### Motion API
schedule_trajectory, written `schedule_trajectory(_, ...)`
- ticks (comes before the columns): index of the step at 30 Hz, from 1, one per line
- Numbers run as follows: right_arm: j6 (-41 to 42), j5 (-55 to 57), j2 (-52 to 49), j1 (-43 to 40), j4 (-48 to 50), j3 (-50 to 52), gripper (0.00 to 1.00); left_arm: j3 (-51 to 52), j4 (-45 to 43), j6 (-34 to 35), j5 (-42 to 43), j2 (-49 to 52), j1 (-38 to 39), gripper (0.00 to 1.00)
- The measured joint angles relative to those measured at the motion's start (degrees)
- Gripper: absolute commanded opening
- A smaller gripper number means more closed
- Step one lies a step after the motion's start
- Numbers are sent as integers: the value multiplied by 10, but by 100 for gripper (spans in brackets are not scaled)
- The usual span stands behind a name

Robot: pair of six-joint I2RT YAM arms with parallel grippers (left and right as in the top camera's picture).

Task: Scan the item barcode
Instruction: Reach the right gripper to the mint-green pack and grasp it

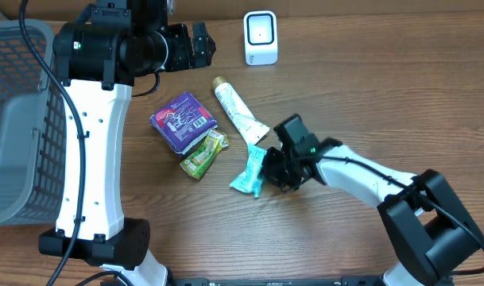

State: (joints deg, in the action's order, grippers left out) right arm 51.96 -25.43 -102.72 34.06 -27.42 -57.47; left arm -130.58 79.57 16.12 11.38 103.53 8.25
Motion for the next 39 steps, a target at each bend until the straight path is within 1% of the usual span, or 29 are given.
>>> schedule_trajectory(2, -94, 5, 0, -17, -99, -52, 4, 0, 0, 0, 0, 0, 0, 100)
schedule_trajectory(3, -129, 12, 1, -23, -130, -72, 4, 0, 0, 0, 0, 0, 0, 100)
schedule_trajectory(5, -229, 56, 1, -41, -209, -116, 4, 0, 0, 0, 0, 0, 0, 100)
schedule_trajectory(8, -353, 149, 3, -73, -233, -140, 4, 0, 0, 0, 0, 0, 0, 100)
schedule_trajectory(10, -419, 222, 3, -96, -236, -140, 4, 0, 0, 0, 0, 0, 0, 100)
schedule_trajectory(14, -514, 291, 3, -132, -214, -140, 4, 0, 0, 0, 0, 0, 0, 100)
schedule_trajectory(16, -544, 303, 3, -148, -211, -140, 13, 0, 0, 0, 0, 0, 0, 100)
schedule_trajectory(17, -556, 306, 3, -157, -213, -140, 25, 0, 0, 0, 0, 0, 0, 99)
schedule_trajectory(19, -564, 308, 3, -173, -215, -142, 35, 0, 0, 0, 0, 0, 0, 100)
schedule_trajectory(20, -571, 302, 3, -190, -230, -151, 46, 0, 0, 0, 0, 0, 0, 100)
schedule_trajectory(22, -570, 288, 3, -203, -245, -167, 50, 0, 0, 0, 0, 0, 0, 100)
schedule_trajectory(24, -567, 263, 3, -221, -265, -203, 49, 0, 1, 0, 0, 0, 0, 100)
schedule_trajectory(25, -562, 250, 3, -228, -267, -219, 46, 0, 0, 0, 0, 0, 0, 100)
schedule_trajectory(26, -551, 224, 3, -238, -263, -245, 38, 0, 0, 0, 0, 0, 0, 100)
schedule_trajectory(27, -544, 211, 4, -243, -258, -255, 35, 0, 0, 0, 0, 0, 0, 100)
schedule_trajectory(30, -482, 175, 5, -245, -223, -264, 24, 0, 0, 0, 0, 0, 0, 100)
schedule_trajectory(32, -425, 168, -2, -239, -203, -264, 14, 0, 0, 0, 0, 0, 0, 100)
schedule_trajectory(34, -363, 179, -15, -234, -198, -260, 9, 0, 0, 0, 0, 0, 0, 99)
schedule_trajectory(39, -249, 207, -59, -227, -198, -226, 8, 0, 0, 0, 0, 0, 0, 99)
